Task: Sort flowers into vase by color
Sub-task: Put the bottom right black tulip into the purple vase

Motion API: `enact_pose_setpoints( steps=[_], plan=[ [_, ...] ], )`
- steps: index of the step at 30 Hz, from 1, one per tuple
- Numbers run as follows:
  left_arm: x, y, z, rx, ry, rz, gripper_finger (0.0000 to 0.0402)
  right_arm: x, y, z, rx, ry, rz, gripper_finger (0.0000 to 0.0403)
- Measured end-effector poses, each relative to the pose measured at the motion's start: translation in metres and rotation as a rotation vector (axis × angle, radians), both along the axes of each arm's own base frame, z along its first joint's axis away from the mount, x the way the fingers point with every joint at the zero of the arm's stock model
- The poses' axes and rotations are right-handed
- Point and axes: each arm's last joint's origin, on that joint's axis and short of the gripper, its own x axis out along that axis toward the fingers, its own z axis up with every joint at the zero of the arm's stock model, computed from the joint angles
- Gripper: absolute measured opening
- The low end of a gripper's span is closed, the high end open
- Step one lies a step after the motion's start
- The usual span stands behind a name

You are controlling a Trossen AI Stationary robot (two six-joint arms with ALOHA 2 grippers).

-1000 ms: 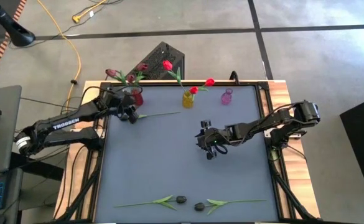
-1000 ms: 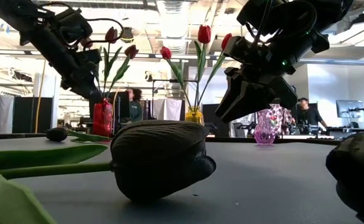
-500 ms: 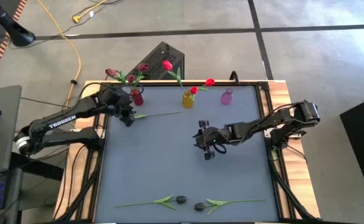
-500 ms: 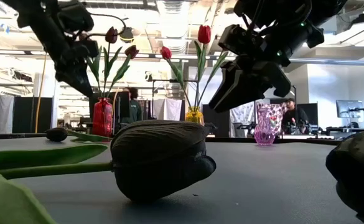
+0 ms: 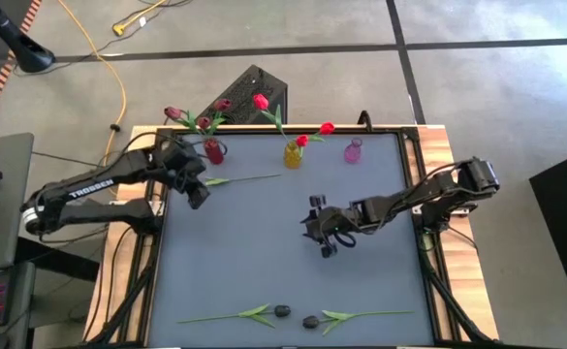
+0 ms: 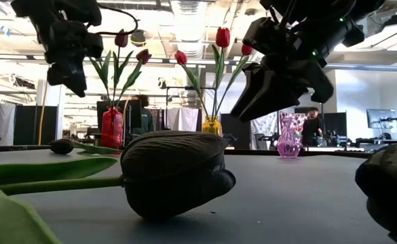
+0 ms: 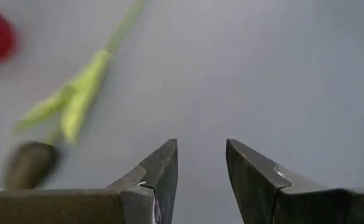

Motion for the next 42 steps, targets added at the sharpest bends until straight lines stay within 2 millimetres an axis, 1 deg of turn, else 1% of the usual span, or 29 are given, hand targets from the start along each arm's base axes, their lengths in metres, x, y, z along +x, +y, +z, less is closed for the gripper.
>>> enact_pose_setpoints(
  steps=[7, 12, 16, 19, 21, 25, 28, 31, 36, 39, 42],
  plan=[
    [0.007, -0.023, -0.013, -0.039, 0.031, -0.130, 0.0124, -0.007, 0.004, -0.007, -0.025, 0.095, 0.018, 0.0193],
    [0.010, -0.038, -0.028, -0.050, 0.047, -0.218, 0.0122, -0.008, 0.004, -0.007, -0.026, 0.097, 0.012, 0.0193],
    [0.017, -0.050, -0.042, -0.056, -0.013, -0.282, 0.0110, -0.007, 0.004, -0.004, 0.024, 0.103, -0.037, 0.0193],
    [0.027, -0.056, -0.049, -0.036, -0.143, -0.325, 0.0097, -0.009, 0.009, 0.000, 0.083, 0.179, -0.105, 0.0193],
    [0.034, -0.060, -0.053, -0.007, -0.273, -0.351, 0.0090, -0.012, 0.016, 0.006, 0.109, 0.250, -0.144, 0.0193],
    [0.049, -0.071, -0.054, 0.030, -0.582, -0.440, 0.0078, -0.016, 0.033, 0.028, 0.144, 0.366, -0.198, 0.0193],
    [0.058, -0.078, -0.052, 0.068, -0.698, -0.531, 0.0074, -0.023, 0.049, 0.042, 0.158, 0.426, -0.214, 0.0193],
    [0.067, -0.084, -0.052, 0.135, -0.771, -0.592, 0.0073, -0.030, 0.065, 0.049, 0.188, 0.458, -0.218, 0.0193],
    [0.082, -0.088, -0.057, 0.248, -0.856, -0.667, 0.0073, -0.041, 0.087, 0.051, 0.281, 0.513, -0.226, 0.0193],
    [0.092, -0.089, -0.060, 0.279, -0.844, -0.691, 0.0073, -0.048, 0.100, 0.050, 0.374, 0.560, -0.231, 0.0193],
    [0.102, -0.089, -0.063, 0.296, -0.814, -0.713, 0.0073, -0.055, 0.112, 0.050, 0.467, 0.609, -0.273, 0.0193]
  ],
)
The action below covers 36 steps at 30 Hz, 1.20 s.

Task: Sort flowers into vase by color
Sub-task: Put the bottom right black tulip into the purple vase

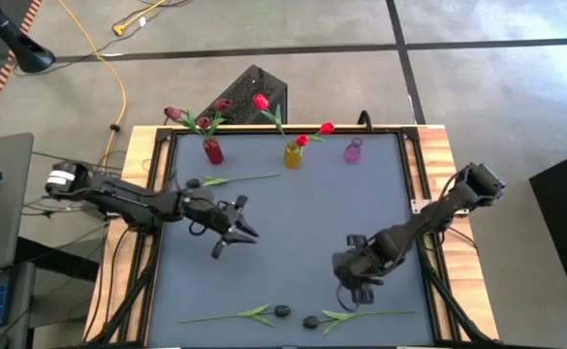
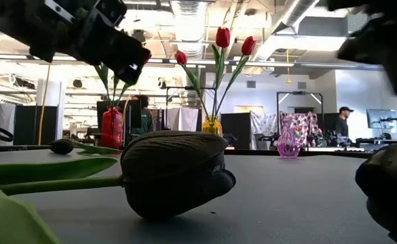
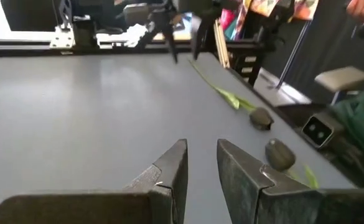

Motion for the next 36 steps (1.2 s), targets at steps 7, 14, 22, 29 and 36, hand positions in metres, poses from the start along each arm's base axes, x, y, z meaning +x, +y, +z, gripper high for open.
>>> enact_pose_setpoints(
  steps=[7, 14, 22, 29, 36],
  plan=[
    [0.015, -0.001, -0.009, 0.039, 0.040, -0.010, 0.0073, -0.021, 0.035, 0.001, 0.101, 0.035, -0.004, 0.0193],
    [0.023, -0.001, -0.013, 0.029, 0.065, -0.011, 0.0073, -0.044, 0.061, 0.001, 0.075, 0.000, 0.034, 0.0193],
    [0.023, -0.001, -0.012, 0.029, 0.062, -0.013, 0.0073, -0.059, 0.073, 0.000, -0.005, -0.076, 0.066, 0.0193],
    [0.022, -0.002, -0.013, 0.044, 0.063, -0.019, 0.0073, -0.056, 0.090, -0.029, -0.063, -0.032, 0.103, 0.0193],
    [0.022, -0.002, -0.013, 0.083, 0.047, -0.031, 0.0073, -0.045, 0.106, -0.069, -0.056, 0.038, 0.129, 0.0193]
  ],
)
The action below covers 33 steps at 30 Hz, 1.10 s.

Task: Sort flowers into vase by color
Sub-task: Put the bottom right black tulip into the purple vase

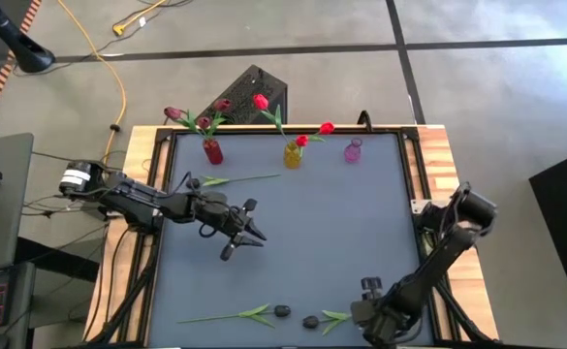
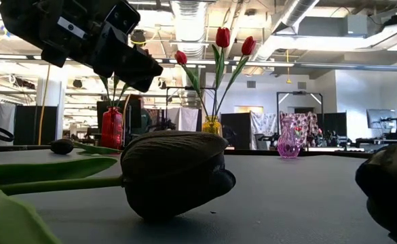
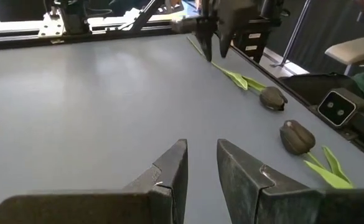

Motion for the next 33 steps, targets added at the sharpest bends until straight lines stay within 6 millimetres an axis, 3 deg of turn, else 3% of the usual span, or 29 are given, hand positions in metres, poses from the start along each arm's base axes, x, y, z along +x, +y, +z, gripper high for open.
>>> enact_pose_setpoints(
  steps=[7, 10, 15, 18, 22, 27, 33],
  plan=[
    [0.000, 0.000, 0.000, 0.053, -0.026, -0.018, 0.0073, 0.007, 0.000, -0.022, -0.026, 0.070, -0.043, 0.0177],
    [0.001, 0.000, 0.002, 0.098, -0.059, -0.014, 0.0073, 0.007, -0.001, -0.023, -0.029, 0.083, -0.070, 0.0133],
    [0.005, 0.003, 0.012, 0.207, -0.187, -0.015, 0.0073, 0.008, -0.001, -0.022, -0.050, 0.043, -0.086, 0.0023],
    [0.008, 0.008, 0.021, 0.269, -0.260, -0.009, 0.0073, 0.009, 0.001, -0.018, -0.055, 0.033, -0.070, 0.0020],
    [0.016, 0.022, 0.035, 0.340, -0.320, 0.032, 0.0073, 0.012, -0.004, -0.002, -0.090, -0.034, -0.069, 0.0018],
    [0.019, 0.037, 0.041, 0.265, -0.284, 0.104, 0.0073, 0.018, -0.032, 0.050, -0.097, -0.235, -0.163, 0.0016],
    [0.017, 0.043, 0.030, 0.258, -0.171, 0.115, 0.0073, 0.001, -0.072, 0.104, -0.174, -0.684, -0.268, 0.0016]
  ],
)
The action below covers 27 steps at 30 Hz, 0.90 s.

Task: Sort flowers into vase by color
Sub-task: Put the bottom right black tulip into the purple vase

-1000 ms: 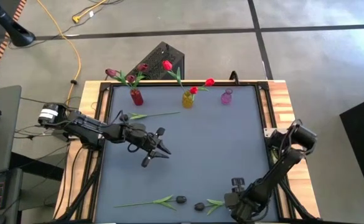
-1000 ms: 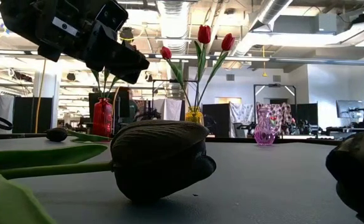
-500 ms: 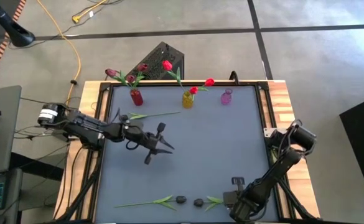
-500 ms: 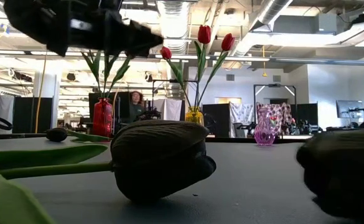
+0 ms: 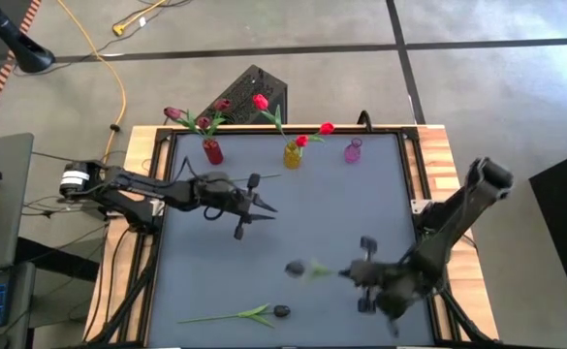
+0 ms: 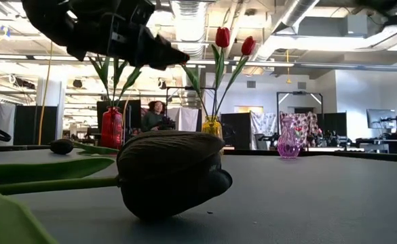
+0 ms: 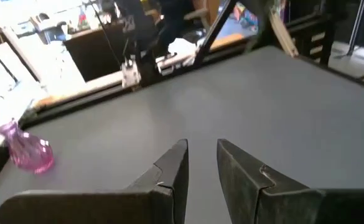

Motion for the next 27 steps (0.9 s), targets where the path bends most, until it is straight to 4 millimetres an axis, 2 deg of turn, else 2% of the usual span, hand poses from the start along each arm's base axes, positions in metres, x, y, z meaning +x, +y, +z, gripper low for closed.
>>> enact_pose_setpoints(
  steps=[5, 9, 12, 17, 21, 27],
  plan=[
    [-0.001, 0.001, -0.004, 0.021, 0.034, -0.001, 0.0073, -0.022, -0.045, 0.001, -0.023, -0.255, -0.194, 0.0016],
    [-0.001, 0.001, -0.003, 0.036, 0.029, -0.004, 0.0073, -0.025, -0.087, 0.000, 0.006, -0.433, -0.355, 0.0016],
    [-0.001, 0.001, -0.003, 0.036, 0.027, -0.004, 0.0073, -0.026, -0.121, 0.001, -0.034, -0.520, -0.438, 0.0016],
    [-0.001, 0.001, -0.003, 0.036, 0.026, -0.004, 0.0073, -0.030, -0.181, 0.000, -0.126, -0.575, -0.456, 0.0016],
    [-0.001, 0.001, -0.003, 0.036, 0.026, -0.004, 0.0073, -0.041, -0.225, 0.001, -0.196, -0.634, -0.499, 0.0016],
    [-0.001, 0.001, -0.003, 0.050, 0.023, -0.007, 0.0073, -0.060, -0.271, 0.002, -0.225, -0.747, -0.535, 0.0016]
  ],
)
